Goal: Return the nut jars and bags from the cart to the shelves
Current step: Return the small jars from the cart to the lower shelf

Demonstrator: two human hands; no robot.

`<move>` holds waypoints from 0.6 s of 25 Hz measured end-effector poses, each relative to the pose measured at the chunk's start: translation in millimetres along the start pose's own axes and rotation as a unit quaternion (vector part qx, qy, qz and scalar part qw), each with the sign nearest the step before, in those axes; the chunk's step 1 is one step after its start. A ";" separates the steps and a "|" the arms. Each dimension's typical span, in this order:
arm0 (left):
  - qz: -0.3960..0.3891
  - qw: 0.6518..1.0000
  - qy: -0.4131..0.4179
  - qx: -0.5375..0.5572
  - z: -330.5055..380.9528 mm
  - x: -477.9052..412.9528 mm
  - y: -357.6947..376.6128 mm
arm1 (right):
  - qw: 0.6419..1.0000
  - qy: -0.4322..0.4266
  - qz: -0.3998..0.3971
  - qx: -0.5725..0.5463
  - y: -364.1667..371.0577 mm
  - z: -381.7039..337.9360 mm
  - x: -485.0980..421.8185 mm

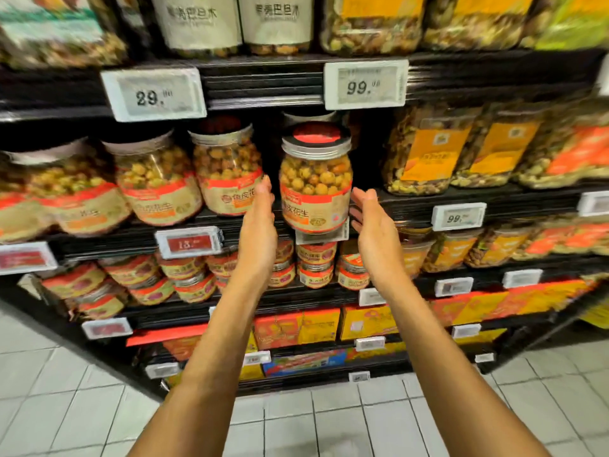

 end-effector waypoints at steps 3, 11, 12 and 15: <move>-0.014 1.000 0.021 0.004 0.1 -2.7 3.8 | 0.998 0.012 -0.063 -0.030 3.4 0.9 -10.0; -0.039 0.998 0.040 -0.038 -9.3 0.2 1.9 | 0.999 -0.021 0.006 0.036 -10.9 3.0 -3.6; -0.039 0.998 0.041 -0.032 -10.5 0.0 2.9 | 0.999 -0.019 -0.024 0.009 -4.3 5.2 -2.8; -0.010 0.998 0.055 -0.037 -12.3 -2.9 -12.4 | 0.998 -0.017 -0.060 -0.008 9.7 5.3 -12.1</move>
Point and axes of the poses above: each hand's wrist, its own x-axis away from the middle knuckle, its own y-axis out of the palm, z = x × y, the point moved 7 cm from there along -x, towards the middle knuckle, and after that the axes turned 15 degrees about -z, right-handed, at the moved point
